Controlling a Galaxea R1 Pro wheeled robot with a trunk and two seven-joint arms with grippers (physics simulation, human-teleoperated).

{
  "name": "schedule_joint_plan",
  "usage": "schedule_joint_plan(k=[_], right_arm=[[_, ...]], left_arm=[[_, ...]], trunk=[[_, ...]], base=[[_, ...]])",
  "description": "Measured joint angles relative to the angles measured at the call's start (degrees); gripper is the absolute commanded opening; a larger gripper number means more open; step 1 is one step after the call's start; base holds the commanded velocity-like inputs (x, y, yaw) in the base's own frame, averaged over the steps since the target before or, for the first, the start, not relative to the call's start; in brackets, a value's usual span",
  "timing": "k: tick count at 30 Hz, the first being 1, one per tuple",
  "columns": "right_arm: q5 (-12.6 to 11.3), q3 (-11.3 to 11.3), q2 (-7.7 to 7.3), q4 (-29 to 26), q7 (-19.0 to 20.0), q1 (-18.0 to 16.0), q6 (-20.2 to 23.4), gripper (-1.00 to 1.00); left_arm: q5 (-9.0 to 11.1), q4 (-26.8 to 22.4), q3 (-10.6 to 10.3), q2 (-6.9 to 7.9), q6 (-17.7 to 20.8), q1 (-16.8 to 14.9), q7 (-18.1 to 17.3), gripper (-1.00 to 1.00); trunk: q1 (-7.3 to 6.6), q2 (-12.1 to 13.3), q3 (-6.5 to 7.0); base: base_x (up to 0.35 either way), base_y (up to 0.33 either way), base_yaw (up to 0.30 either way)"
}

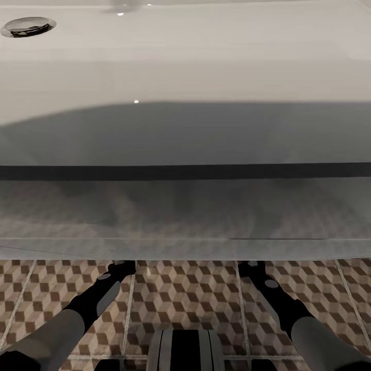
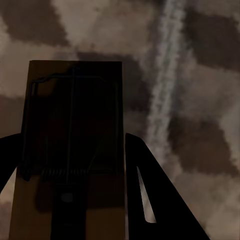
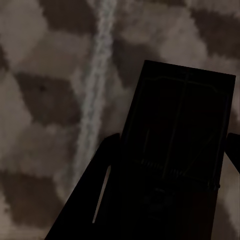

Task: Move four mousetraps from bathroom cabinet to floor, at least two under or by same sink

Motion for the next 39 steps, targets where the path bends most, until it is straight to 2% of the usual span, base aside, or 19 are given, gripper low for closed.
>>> schedule_joint_plan(k=[33,39], right_arm=[[-0.5,-0.1,0.0,0.6,0.0,-0.5,0.1,-1.0],[-0.6,-0.1,0.0,0.7,0.1,-0.5,0.1,-1.0]], left_arm=[[-0.1,0.1,0.0,-0.78,0.4,-0.5,1.5,-1.0],[-0.2,0.2,0.0,-0.84,0.3,-0.5,3.4,-1.0]], trunk=[[0.0,0.0,0.0],[0.0,0.0,0.0]], base=[[0.0,0.0,0.0],[0.0,0.0,0.0]])
